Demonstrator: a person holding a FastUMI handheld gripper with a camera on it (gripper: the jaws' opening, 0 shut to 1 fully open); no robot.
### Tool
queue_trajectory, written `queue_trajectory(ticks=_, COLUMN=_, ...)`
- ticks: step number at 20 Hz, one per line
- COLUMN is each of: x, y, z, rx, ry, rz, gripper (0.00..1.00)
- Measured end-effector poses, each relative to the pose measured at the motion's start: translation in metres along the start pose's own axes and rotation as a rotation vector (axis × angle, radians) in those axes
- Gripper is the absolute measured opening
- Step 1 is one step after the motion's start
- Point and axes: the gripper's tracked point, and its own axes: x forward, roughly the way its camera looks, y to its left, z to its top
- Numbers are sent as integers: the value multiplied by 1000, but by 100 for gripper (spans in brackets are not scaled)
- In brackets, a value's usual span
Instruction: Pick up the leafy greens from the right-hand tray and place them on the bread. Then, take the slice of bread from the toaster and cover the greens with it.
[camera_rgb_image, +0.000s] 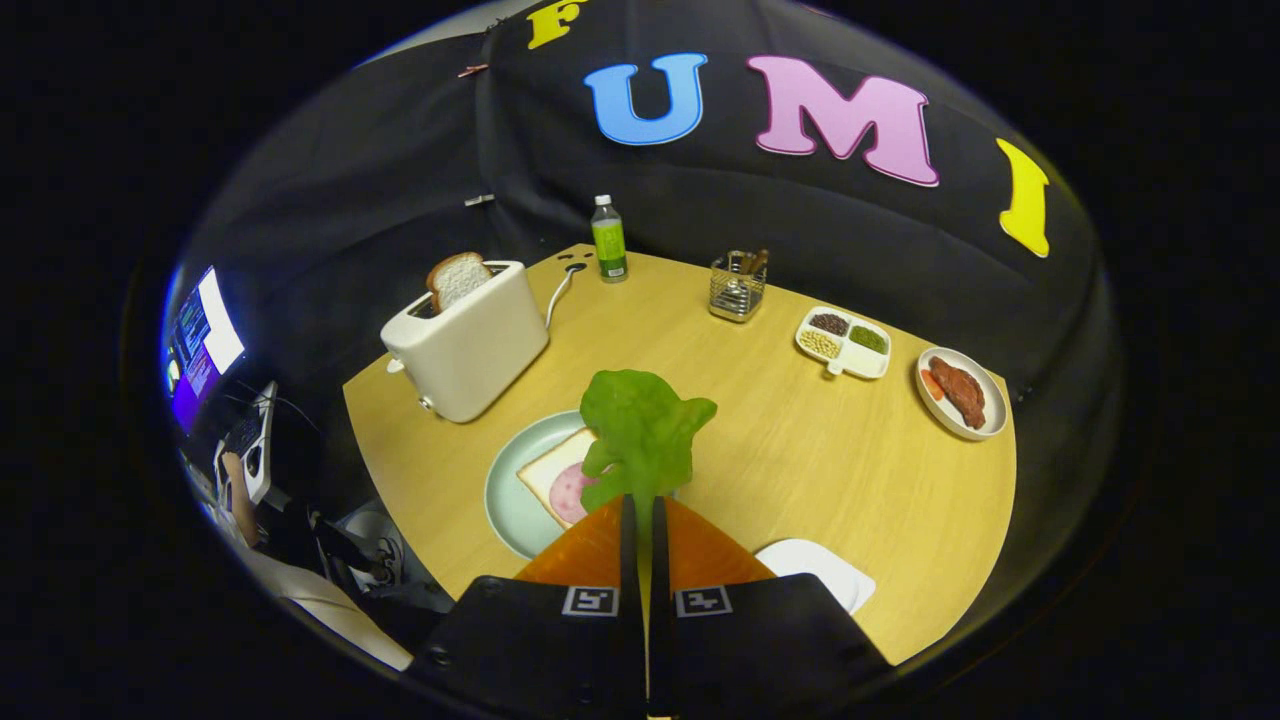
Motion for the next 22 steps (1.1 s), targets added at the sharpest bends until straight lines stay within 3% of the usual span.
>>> queue_trajectory(ticks=6, x=36, y=45, z=14, rx=-40, ry=31, rz=44, gripper=6)
queue_trajectory(ticks=10, x=59, y=57, z=4, rx=-38, ry=77, rz=34, gripper=6)
queue_trajectory(ticks=12, x=70, y=63, z=-10, rx=-34, ry=109, rz=6, gripper=12)
queue_trajectory(ticks=16, x=82, y=58, z=4, rx=-20, ry=49, rz=-73, gripper=100)
queue_trajectory(ticks=22, x=64, y=60, z=43, rx=-7, ry=-60, rz=-117, gripper=100)
